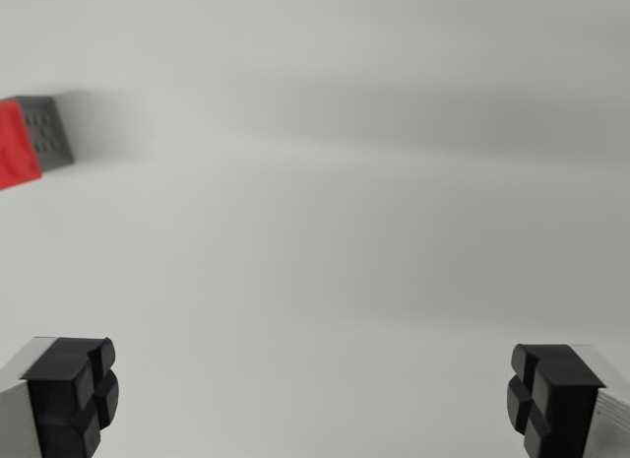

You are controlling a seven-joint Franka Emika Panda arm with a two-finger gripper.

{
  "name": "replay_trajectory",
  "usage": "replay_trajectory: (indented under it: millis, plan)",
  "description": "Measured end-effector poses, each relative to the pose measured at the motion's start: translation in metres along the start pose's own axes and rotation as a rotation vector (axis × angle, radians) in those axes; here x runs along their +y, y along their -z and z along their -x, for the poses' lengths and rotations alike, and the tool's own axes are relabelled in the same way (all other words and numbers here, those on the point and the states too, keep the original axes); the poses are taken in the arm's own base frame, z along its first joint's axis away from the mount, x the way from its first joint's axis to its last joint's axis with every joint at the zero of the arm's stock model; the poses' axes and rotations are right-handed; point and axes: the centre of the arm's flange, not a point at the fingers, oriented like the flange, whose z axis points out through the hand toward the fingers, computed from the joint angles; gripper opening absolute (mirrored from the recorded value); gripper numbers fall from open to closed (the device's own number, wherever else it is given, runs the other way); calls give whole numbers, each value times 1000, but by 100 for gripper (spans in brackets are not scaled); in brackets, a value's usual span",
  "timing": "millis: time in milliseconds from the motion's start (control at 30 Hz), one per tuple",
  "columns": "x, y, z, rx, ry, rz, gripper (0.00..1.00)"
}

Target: Destack cube

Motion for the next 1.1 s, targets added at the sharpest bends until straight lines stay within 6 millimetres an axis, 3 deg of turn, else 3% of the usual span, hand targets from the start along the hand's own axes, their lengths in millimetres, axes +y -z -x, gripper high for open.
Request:
replay_trajectory:
  millis: [1100]
  plan:
    - [-80, -54, 71, -35, 107, 11, 100]
